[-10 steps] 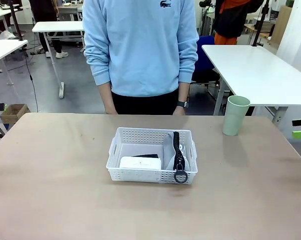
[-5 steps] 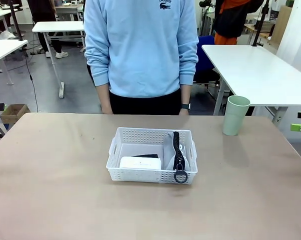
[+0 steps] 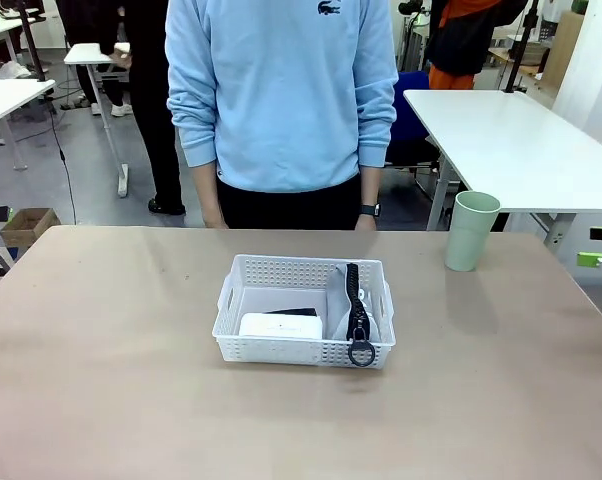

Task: Efficiently arrange items inside the basket to fit them all.
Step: Pick up the Reusable plastic cup and place it inside the Organizing basket.

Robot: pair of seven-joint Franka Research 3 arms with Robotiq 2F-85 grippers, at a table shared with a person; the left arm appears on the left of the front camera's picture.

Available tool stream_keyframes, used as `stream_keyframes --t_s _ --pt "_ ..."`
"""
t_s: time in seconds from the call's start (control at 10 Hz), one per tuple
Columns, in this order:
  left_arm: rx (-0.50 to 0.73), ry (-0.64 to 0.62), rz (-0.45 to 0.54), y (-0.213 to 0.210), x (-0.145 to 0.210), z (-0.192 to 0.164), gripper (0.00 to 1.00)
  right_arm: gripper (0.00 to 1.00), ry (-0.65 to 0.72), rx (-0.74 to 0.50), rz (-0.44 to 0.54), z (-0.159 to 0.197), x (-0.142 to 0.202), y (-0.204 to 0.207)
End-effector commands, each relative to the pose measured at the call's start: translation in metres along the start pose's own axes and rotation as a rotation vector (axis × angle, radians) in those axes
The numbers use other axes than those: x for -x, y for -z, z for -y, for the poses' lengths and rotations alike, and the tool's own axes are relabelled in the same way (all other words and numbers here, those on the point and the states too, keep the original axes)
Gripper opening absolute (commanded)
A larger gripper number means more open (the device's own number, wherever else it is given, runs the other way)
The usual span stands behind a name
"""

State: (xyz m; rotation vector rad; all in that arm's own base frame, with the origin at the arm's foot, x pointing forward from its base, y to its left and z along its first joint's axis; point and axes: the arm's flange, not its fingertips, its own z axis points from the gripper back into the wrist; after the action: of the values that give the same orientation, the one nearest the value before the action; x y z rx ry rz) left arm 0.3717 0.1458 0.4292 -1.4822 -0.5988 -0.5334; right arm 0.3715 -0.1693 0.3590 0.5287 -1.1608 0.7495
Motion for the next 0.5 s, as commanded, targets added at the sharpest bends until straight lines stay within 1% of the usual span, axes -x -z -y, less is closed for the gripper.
stream_keyframes --t_s 0.0,0.2,0.4 --pt "0.004 0.007 0.002 0.002 0.002 0.003 1.0 1.0 -0.125 0.017 0.088 0.024 0.021 0.026" --pt "0.004 0.007 0.002 0.002 0.002 0.003 1.0 1.0 -0.156 -0.002 0.085 0.039 0.036 0.044" --pt "0.004 0.007 0.002 0.002 0.002 0.003 1.0 1.0 -0.207 -0.029 0.097 0.053 0.048 0.074"
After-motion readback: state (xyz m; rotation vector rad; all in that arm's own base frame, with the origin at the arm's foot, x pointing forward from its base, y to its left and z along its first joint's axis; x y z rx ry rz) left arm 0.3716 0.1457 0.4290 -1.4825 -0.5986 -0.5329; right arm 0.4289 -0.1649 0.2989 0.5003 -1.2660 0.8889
